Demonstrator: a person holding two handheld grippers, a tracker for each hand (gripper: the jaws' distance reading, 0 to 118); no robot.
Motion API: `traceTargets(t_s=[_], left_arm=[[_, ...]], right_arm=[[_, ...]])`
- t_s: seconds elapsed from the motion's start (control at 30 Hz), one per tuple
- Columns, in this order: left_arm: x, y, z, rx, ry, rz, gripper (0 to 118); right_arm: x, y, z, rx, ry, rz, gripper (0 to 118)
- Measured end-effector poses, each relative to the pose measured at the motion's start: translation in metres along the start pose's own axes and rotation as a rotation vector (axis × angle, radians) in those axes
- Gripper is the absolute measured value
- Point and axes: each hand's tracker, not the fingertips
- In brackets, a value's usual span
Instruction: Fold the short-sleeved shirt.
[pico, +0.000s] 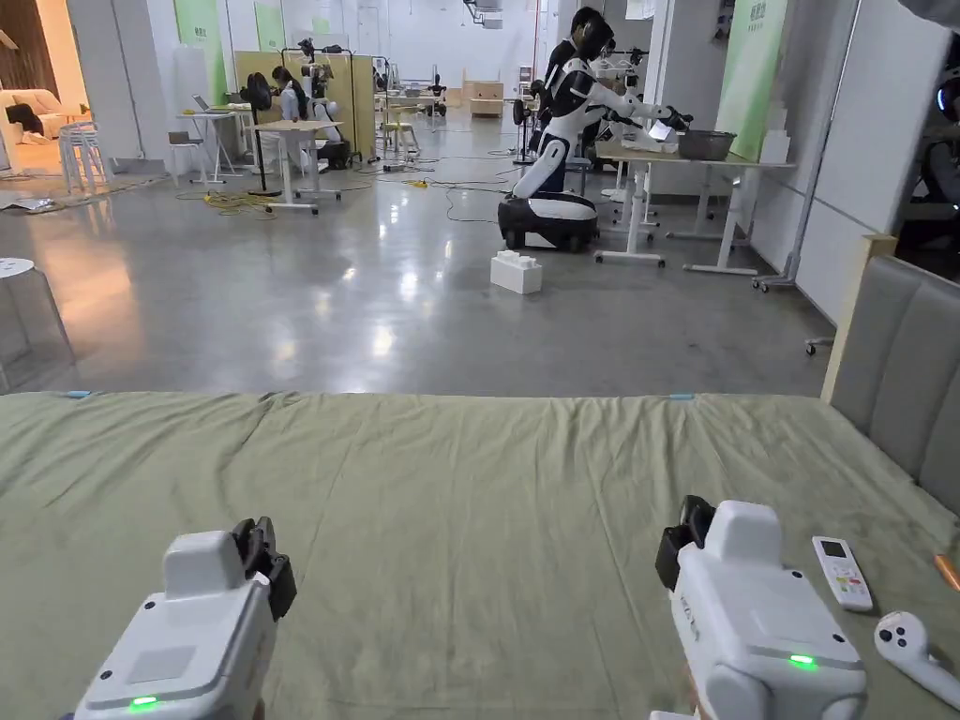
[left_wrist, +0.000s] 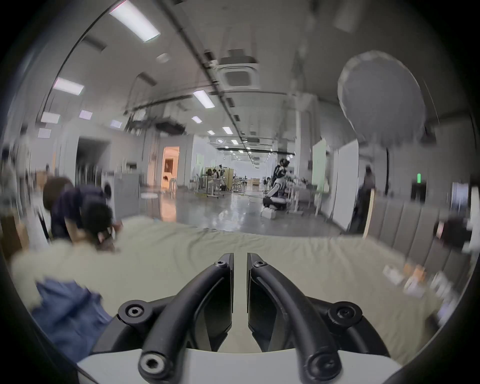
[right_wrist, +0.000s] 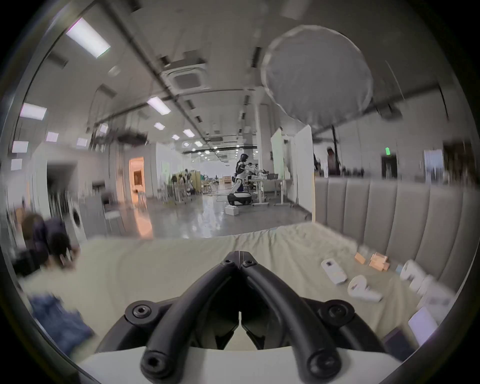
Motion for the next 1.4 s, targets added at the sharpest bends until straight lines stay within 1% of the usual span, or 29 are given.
traceTargets(t_s=[0.03,0.07,0.1,0.13,0.17,0.2,0.27,0.33,0.37,0.4,0.43,0.5,0.53,0.57,0.67,0.7,0.77,0.8,0.83,0.87,0.93,0.97,1.0,1.03,1.1,1.17,1.23,1.3,1.4], left_arm=[[-0.007,0.002,0.000,0.008,-0.012,0.132,10],[-0.013,0.003,0.000,0.013,-0.017,0.246,10],[-0.018,0.004,-0.001,0.015,-0.029,0.363,10],[-0.021,0.004,-0.001,0.019,-0.027,0.409,10],[-0.018,0.005,0.000,0.021,-0.012,0.374,10],[-0.009,0.008,0.000,0.018,0.013,0.227,10],[0.014,0.010,-0.001,-0.007,0.017,-0.229,10],[0.037,0.003,-0.001,-0.030,0.020,-0.702,10],[0.042,-0.002,-0.002,-0.033,0.018,-0.863,10],[0.046,-0.008,-0.002,-0.033,0.020,-1.043,10],[0.047,-0.015,-0.003,-0.019,0.024,-1.211,10],[0.050,-0.022,0.004,0.005,0.011,-1.402,10],[0.050,-0.025,0.005,0.017,0.003,-1.463,10],[0.049,-0.026,0.007,0.024,-0.013,-1.458,10],[0.047,-0.021,0.009,-0.002,-0.018,-1.309,10],[0.048,-0.018,0.009,-0.023,-0.002,-1.211,10],[0.043,-0.009,0.007,-0.052,0.001,-0.964,10],[0.041,-0.004,0.008,-0.060,0.007,-0.803,10],[0.037,0.002,0.009,-0.064,0.009,-0.638,10],[0.032,0.008,0.010,-0.059,0.021,-0.501,10],[0.020,0.016,0.014,-0.037,0.007,-0.175,10],[0.016,0.017,0.015,-0.025,0.016,-0.098,10],[0.005,0.009,0.007,-0.012,0.022,-0.015,10],[0.002,0.009,0.007,0.005,0.034,0.004,10],[-0.001,0.012,0.008,0.021,0.043,0.036,10],[0.002,0.014,0.006,0.020,0.036,0.017,10],[0.001,0.017,0.005,0.020,0.032,-0.041,10],[0.003,0.019,0.007,0.013,0.030,-0.121,10],[-0.004,0.020,0.009,-0.033,0.028,-0.159,10]], right_arm=[[0.006,-0.001,0.000,-0.040,0.006,-0.148,1],[0.009,0.000,0.000,-0.043,0.015,-0.216,1],[0.011,0.003,0.000,-0.027,0.010,-0.255,1],[0.011,0.004,0.000,-0.022,0.006,-0.261,0],[0.008,0.005,0.000,-0.020,0.008,-0.221,0],[0.001,0.007,-0.001,-0.009,0.011,-0.104,0],[-0.015,0.008,-0.002,0.020,0.048,0.201,0],[-0.040,0.002,0.000,0.074,0.060,0.684,0],[-0.052,-0.003,0.003,0.183,0.097,0.941,0],[-0.052,-0.013,0.002,0.137,0.099,1.072,0],[-0.062,-0.015,0.010,0.165,0.107,1.239,0],[-0.065,-0.022,0.014,0.187,0.129,1.398,0],[-0.066,-0.023,0.015,0.180,0.127,1.422,0],[-0.065,-0.022,0.016,0.177,0.134,1.423,0],[-0.068,-0.020,0.021,0.172,0.128,1.391,1],[-0.069,-0.017,0.023,0.152,0.133,1.330,0],[-0.071,-0.007,0.026,0.109,0.116,1.105,0],[-0.070,-0.001,0.027,0.077,0.100,0.975,0],[-0.052,0.007,0.015,0.048,0.087,0.824,0],[-0.047,0.011,0.014,0.035,0.074,0.706,0],[-0.037,0.019,0.015,0.003,0.056,0.444,0],[-0.032,0.011,0.003,-0.010,0.065,0.352,0],[-0.026,0.006,-0.002,-0.084,0.063,0.187,0],[-0.025,0.007,-0.002,-0.079,0.035,0.155,0],[-0.027,0.003,-0.002,-0.024,0.019,0.159,0],[-0.027,0.003,-0.004,-0.020,0.019,0.157,0],[-0.031,0.001,-0.001,-0.026,0.027,0.142,0],[-0.033,0.000,-0.001,-0.021,0.030,0.167,0],[-0.038,-0.001,0.002,-0.007,0.034,0.224,0]])
